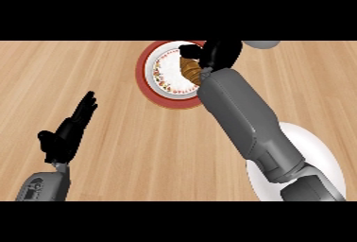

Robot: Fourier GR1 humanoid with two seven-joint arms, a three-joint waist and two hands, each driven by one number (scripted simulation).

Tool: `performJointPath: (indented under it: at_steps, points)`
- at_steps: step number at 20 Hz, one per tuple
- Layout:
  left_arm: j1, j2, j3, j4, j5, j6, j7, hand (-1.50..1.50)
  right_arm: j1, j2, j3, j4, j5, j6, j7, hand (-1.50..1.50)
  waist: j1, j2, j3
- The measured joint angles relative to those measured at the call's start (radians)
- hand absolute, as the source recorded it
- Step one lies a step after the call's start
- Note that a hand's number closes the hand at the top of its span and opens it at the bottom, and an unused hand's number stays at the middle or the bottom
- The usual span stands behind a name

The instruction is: Pick the croissant from the plate and place it in the plate

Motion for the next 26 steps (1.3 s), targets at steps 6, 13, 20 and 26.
performJointPath:
  at_steps: [6, 13, 20, 26]
  points:
    - [0.028, 0.000, 0.019, -0.002, 0.002, 0.017, -0.005, 0.00, 0.154, 0.000, 0.022, -0.172, -0.116, -0.162, -0.103, -1.50, -0.037, -0.013, 0.001]
    - [0.070, -0.001, 0.026, -0.068, 0.007, 0.026, 0.033, 0.00, 0.471, -0.013, 0.114, -0.464, -0.211, -0.232, -0.273, -1.50, -0.073, -0.021, 0.001]
    - [0.090, -0.011, 0.029, -0.077, 0.000, 0.026, 0.025, 0.00, 0.744, -0.120, 0.202, -0.707, -0.376, -0.204, -0.465, -1.50, -0.078, -0.020, 0.001]
    - [0.086, -0.008, 0.044, -0.076, -0.001, 0.008, 0.028, 0.00, 0.851, -0.127, 0.171, -0.736, -0.487, -0.158, -0.647, -1.50, -0.077, -0.019, 0.000]
